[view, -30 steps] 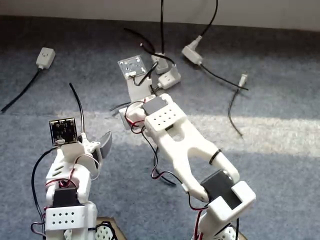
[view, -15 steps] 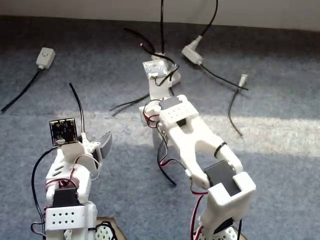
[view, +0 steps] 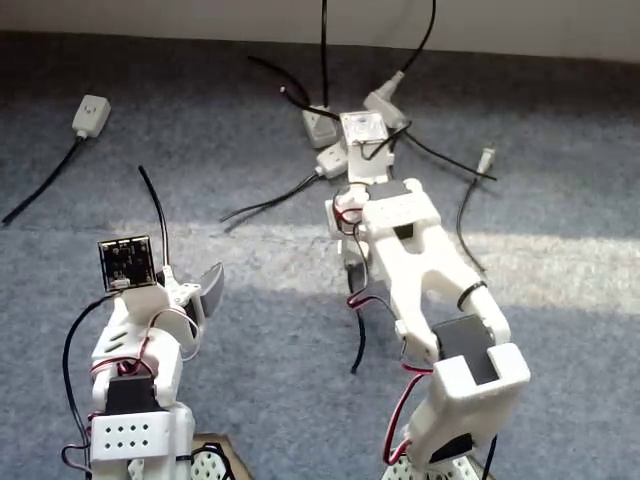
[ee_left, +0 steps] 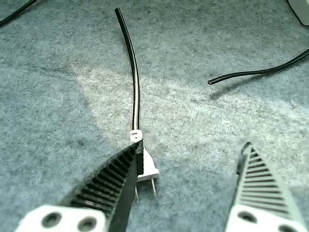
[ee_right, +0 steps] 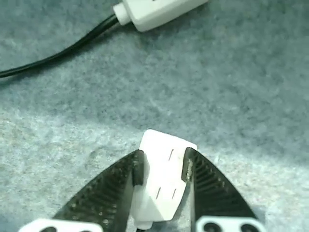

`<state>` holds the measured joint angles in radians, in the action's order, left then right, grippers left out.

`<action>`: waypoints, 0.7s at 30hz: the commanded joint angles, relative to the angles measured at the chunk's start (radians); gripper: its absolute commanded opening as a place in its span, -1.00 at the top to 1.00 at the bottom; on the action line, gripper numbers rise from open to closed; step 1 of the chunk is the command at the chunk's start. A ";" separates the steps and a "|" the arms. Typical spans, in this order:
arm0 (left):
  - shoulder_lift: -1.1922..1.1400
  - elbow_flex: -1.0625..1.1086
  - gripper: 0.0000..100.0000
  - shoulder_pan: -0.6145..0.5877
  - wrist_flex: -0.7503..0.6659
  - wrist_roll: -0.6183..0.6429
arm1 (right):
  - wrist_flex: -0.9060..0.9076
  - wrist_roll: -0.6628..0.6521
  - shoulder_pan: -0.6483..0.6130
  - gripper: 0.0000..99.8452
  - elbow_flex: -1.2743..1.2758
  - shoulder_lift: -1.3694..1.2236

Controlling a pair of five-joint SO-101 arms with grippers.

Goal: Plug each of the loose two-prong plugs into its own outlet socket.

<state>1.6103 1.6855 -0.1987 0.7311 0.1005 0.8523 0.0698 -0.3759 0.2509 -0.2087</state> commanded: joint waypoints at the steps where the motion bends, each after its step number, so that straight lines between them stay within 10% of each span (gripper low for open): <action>1: 0.012 0.018 0.38 0.013 0.003 -0.008 | 0.018 -0.014 -0.005 0.72 -0.028 0.053; 13: 0.012 0.018 0.38 0.013 0.003 -0.008 | 0.024 -0.014 -0.091 0.72 -0.039 0.308; 21: 0.013 -0.035 0.38 -0.062 0.014 -0.155 | 0.229 -0.014 0.168 0.72 -0.022 0.383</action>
<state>1.6103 1.6855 -0.2140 0.7311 0.0253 1.0104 0.0683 -0.2946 0.2509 0.1212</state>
